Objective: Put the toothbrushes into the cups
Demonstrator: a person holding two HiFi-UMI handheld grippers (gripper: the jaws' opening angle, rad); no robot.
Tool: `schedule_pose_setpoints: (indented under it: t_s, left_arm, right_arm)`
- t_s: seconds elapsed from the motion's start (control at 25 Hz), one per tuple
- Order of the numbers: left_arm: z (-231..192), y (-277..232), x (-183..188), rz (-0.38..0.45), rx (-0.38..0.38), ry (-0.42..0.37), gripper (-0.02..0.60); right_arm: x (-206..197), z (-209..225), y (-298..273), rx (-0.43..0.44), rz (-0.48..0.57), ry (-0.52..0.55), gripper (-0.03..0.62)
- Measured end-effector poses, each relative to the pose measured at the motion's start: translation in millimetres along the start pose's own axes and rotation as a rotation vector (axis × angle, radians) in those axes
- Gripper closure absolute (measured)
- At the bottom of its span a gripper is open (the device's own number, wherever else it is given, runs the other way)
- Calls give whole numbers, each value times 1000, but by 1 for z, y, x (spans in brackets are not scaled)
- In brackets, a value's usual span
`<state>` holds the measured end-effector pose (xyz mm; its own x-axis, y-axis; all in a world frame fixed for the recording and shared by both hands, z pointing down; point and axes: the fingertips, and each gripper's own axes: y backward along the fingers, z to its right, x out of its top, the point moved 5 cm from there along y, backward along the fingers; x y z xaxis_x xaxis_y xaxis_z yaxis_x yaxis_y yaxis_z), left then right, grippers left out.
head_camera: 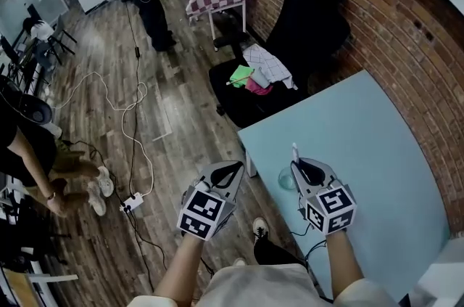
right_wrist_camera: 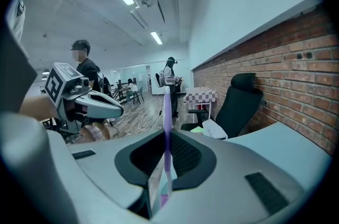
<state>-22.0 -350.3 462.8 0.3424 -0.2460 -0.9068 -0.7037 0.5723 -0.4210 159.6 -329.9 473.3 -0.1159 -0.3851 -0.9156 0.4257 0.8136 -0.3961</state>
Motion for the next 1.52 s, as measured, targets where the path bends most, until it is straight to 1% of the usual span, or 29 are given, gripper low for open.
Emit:
schedule_pose_setpoints:
  t_s: [0.16, 0.28, 0.56, 0.68, 0.92, 1.16, 1.52]
  left_arm:
    - [-5, -12, -4, -25, 0, 14, 580]
    - [-7, -21, -8, -29, 1, 25, 580]
    - [-12, -33, -16, -58, -2, 41, 580]
    - [-14, -35, -20, -56, 8, 41, 580]
    - [-14, -39, -27, -82, 4, 59, 580]
    - [-10, -42, -32, -85, -14, 66, 580]
    - [-10, -42, -39, -94, -19, 82, 580]
  right_arm:
    - [-8, 5, -13, 36, -2, 22, 549]
    - [-15, 9, -21, 57, -11, 18, 549]
    - [-39, 17, -42, 74, -70, 11, 549]
    - [-47, 17, -48, 84, -79, 4, 549]
    - [-58, 21, -54, 86, -79, -4, 549]
    - [-75, 25, -56, 85, -92, -22, 549]
    - [-88, 26, -62, 80, -140, -22, 548]
